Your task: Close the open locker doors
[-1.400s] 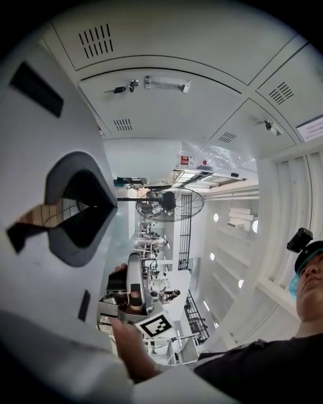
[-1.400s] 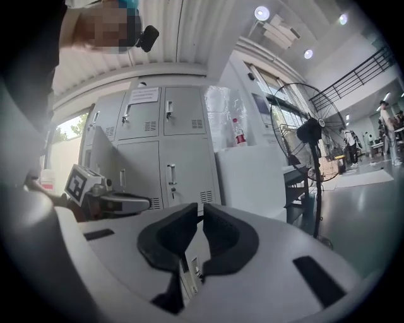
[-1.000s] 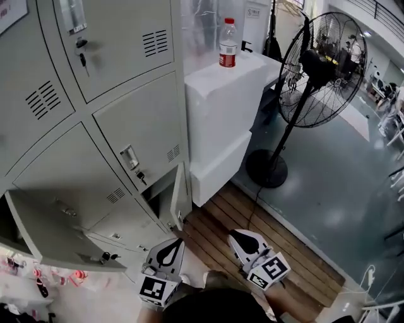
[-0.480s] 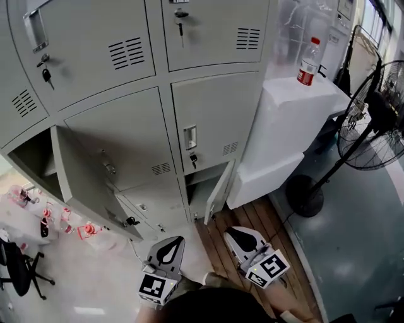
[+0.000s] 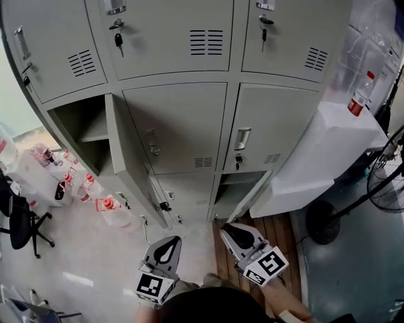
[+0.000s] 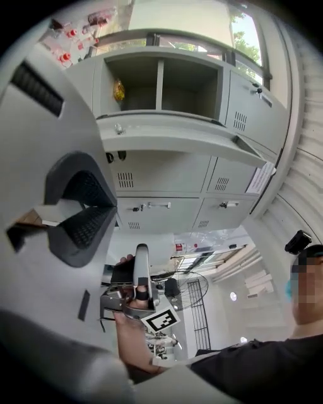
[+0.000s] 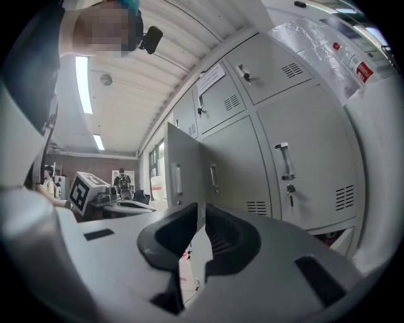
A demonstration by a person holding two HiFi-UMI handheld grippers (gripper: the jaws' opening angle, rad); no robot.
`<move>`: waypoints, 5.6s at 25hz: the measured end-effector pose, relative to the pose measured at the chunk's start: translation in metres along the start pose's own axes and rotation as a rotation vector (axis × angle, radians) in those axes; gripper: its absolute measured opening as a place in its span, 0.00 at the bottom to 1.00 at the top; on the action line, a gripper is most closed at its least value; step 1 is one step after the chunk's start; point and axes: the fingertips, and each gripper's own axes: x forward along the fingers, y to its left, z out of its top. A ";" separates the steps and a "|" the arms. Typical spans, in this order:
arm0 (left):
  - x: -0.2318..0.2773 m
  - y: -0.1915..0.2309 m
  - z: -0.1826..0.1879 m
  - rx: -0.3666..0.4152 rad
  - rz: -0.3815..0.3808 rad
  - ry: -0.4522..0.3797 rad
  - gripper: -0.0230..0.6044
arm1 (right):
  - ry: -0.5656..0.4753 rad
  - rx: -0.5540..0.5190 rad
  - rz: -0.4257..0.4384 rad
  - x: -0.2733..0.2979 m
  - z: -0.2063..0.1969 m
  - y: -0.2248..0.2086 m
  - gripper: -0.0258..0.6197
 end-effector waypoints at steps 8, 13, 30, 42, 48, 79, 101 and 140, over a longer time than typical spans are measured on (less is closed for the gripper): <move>-0.042 0.046 -0.009 -0.032 0.136 -0.018 0.05 | 0.013 -0.015 0.131 0.052 0.003 0.034 0.11; -0.067 0.074 -0.010 -0.055 0.201 -0.013 0.05 | 0.034 -0.022 0.193 0.085 0.002 0.057 0.17; -0.114 0.142 -0.024 -0.076 0.241 -0.023 0.05 | 0.080 -0.062 0.240 0.161 -0.006 0.105 0.22; -0.130 0.173 -0.024 -0.084 0.220 -0.019 0.05 | 0.081 -0.062 0.226 0.185 -0.009 0.138 0.22; -0.147 0.194 -0.028 -0.077 0.223 -0.019 0.05 | 0.078 -0.056 0.227 0.205 -0.011 0.161 0.20; -0.227 0.311 -0.031 -0.041 0.300 -0.040 0.05 | 0.080 -0.096 0.282 0.350 -0.015 0.240 0.19; -0.220 0.380 -0.001 0.000 0.550 -0.037 0.05 | 0.082 -0.069 0.481 0.454 -0.009 0.230 0.19; -0.202 0.418 -0.002 -0.042 0.742 -0.017 0.05 | 0.090 -0.075 0.558 0.538 -0.006 0.187 0.18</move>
